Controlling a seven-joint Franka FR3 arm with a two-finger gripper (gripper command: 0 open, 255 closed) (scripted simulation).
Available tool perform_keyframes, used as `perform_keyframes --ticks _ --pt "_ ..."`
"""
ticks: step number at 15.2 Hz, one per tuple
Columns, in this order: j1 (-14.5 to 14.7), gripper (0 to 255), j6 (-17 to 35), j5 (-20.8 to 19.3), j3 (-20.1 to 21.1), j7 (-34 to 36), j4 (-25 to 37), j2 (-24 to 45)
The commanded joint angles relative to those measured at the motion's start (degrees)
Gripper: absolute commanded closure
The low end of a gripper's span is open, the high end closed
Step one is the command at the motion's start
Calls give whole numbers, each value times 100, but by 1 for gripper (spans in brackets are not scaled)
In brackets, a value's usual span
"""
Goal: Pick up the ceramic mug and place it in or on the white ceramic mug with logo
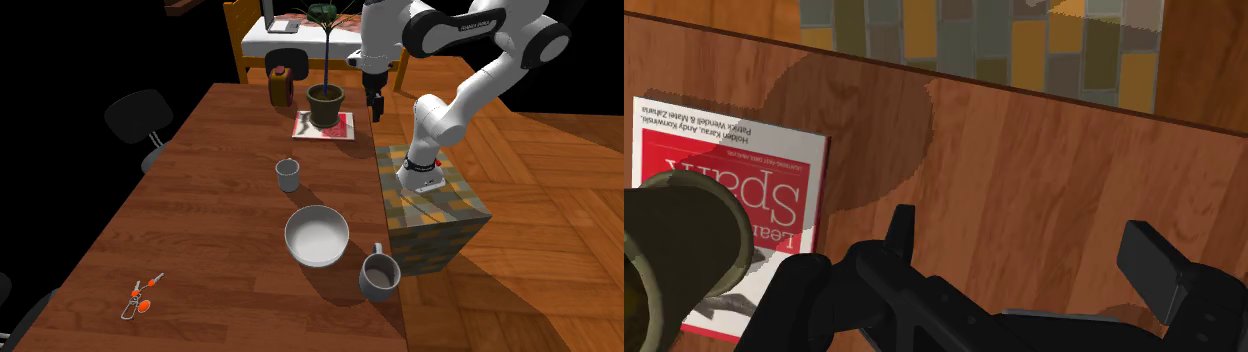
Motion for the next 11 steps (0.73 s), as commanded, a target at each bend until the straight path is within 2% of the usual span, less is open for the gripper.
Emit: perform_keyframes --ticks 1,11 --pt "0 0 0 0 0 0 0 0" --pt "-16 0 1774 92 437 528 386 1895"
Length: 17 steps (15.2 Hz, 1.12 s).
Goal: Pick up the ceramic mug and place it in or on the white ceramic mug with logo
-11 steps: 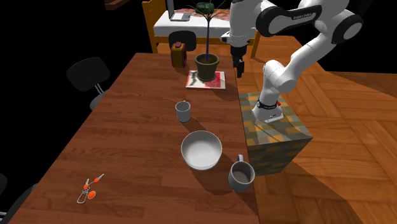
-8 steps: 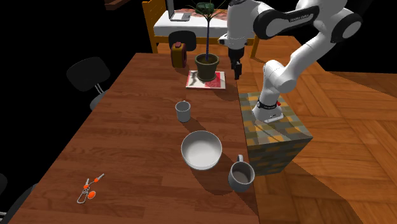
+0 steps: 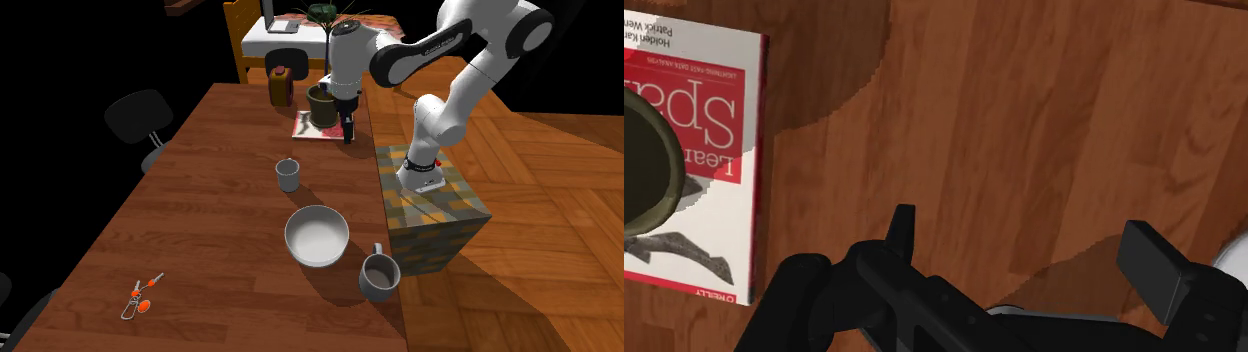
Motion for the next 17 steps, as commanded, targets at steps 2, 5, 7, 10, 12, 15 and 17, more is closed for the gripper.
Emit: perform_keyframes --ticks 2,5,7,10,12,15,17 --pt "-25 0 481 -44 106 154 231 626" --pt "-43 0 871 -124 214 337 548 1261" --pt "-52 0 1096 -201 278 466 797 1689" --pt "-54 0 1376 -349 355 668 1226 2336" --pt "-42 0 1524 -465 391 805 1549 2770" --pt "-1 0 1686 -655 418 1006 2091 3422" --pt "43 0 1756 -785 419 1132 2492 3859"
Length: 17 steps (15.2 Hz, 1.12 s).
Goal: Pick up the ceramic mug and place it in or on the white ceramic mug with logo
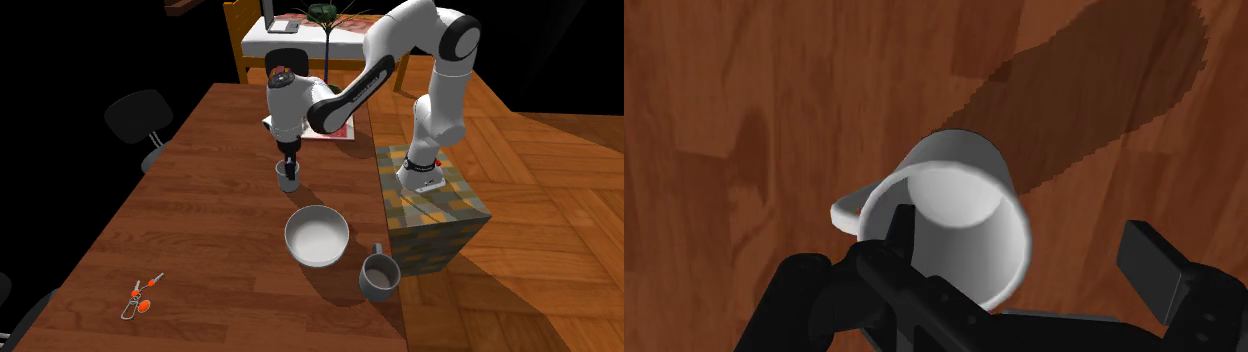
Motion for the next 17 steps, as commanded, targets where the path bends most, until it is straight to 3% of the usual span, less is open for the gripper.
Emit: perform_keyframes --ticks 1,9,16,17 --pt "41 0 91 -116 -1 115 337 395" --pt "42 0 615 -206 -38 174 47 636" --pt "42 0 614 -207 -38 174 49 637" --pt "42 255 614 -207 -38 174 49 637"
